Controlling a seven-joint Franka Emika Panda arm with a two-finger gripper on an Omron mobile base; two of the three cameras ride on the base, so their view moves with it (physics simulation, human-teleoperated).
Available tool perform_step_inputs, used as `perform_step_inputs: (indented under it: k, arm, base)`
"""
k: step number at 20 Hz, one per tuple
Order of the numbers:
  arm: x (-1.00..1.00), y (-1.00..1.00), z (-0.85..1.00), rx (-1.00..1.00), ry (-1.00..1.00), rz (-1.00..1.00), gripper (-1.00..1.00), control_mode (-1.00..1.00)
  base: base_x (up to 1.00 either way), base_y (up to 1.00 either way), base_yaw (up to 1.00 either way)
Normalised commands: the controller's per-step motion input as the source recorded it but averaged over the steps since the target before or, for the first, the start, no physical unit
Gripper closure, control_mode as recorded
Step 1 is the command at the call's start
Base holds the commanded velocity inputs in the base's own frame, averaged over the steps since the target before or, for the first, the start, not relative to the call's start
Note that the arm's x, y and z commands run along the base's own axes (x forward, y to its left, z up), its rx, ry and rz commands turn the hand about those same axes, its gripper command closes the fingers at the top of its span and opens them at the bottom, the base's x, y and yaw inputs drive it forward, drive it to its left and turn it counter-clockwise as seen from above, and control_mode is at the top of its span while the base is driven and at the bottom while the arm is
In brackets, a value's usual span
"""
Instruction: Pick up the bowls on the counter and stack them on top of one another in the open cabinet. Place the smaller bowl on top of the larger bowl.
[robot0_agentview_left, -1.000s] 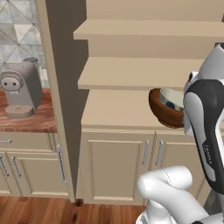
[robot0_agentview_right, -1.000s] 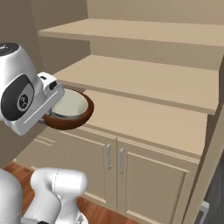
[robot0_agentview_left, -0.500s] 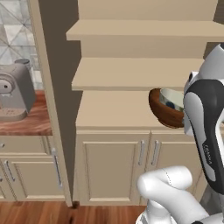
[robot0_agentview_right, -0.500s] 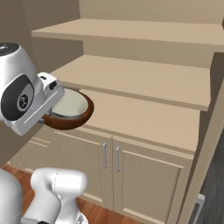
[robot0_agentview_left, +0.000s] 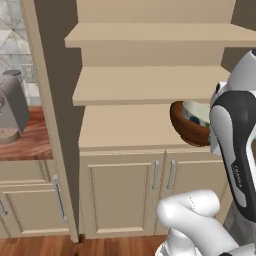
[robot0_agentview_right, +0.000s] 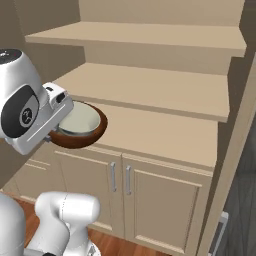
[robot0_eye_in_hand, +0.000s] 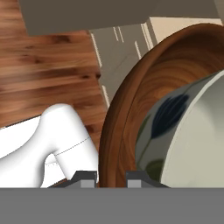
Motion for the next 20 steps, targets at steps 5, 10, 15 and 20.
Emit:
perform_step_inputs:
  k: [5,10,15,20]
  arm:
    - [0.0,0.0,0.0,0.0,0.0,0.0,1.0,1.0]
    - [0.0,0.0,0.0,0.0,0.0,0.0,1.0,1.0]
    - [0.0,0.0,0.0,0.0,0.0,0.0,1.0,1.0]
    - [0.0,0.0,0.0,0.0,0.0,0.0,1.0,1.0]
  base:
    - [0.26,-0.02,-0.15]
    - [0.31,0.0,-0.14]
    - [0.35,0.0,-0.13]
    - [0.31,0.0,-0.12]
